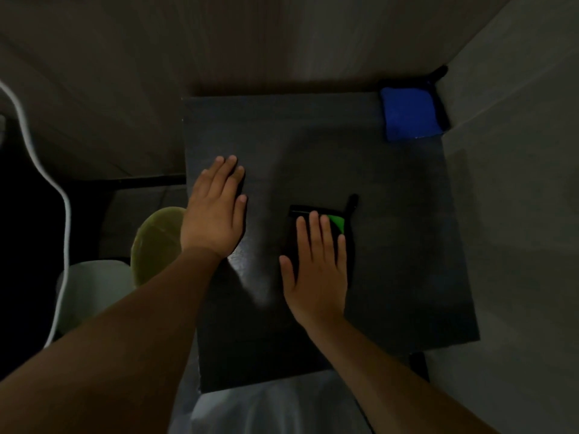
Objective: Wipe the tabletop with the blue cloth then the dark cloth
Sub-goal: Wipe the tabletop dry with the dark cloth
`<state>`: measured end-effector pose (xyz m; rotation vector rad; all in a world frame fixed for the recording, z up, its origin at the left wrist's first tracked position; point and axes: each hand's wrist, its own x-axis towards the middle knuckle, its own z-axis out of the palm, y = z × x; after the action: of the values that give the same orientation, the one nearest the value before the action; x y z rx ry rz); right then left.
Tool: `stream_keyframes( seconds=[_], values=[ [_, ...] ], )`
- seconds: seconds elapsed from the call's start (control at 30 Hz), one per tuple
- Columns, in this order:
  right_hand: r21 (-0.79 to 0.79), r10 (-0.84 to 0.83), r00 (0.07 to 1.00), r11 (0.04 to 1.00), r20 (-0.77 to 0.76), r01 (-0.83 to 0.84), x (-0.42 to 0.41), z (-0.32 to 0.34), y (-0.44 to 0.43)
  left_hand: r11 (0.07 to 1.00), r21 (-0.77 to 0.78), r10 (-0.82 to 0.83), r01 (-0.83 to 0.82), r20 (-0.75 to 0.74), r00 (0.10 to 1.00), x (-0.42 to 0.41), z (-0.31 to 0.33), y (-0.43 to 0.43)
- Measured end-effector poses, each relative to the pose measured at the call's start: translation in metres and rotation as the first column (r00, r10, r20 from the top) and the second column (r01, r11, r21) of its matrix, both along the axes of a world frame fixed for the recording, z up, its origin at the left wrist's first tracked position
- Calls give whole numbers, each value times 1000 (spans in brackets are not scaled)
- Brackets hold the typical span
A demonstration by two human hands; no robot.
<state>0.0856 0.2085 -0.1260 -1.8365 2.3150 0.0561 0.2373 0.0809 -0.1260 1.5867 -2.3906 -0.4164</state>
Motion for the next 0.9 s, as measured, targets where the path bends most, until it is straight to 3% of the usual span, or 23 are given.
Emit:
stream_keyframes(
  seconds=[0.5, 0.73, 0.9],
  values=[
    [-20, 90, 994, 996, 69, -89, 39, -3, 6, 1000, 21, 22, -20, -97, 995, 2, -2, -4],
    [-25, -52, 978, 998, 203, 58, 87, 4, 11, 998, 56, 44, -35, -172, 984, 3, 10, -7],
    [-30, 93, 974, 996, 207, -88, 109, 3, 13, 996, 78, 54, -41, -175, 983, 6, 13, -8]
  ],
)
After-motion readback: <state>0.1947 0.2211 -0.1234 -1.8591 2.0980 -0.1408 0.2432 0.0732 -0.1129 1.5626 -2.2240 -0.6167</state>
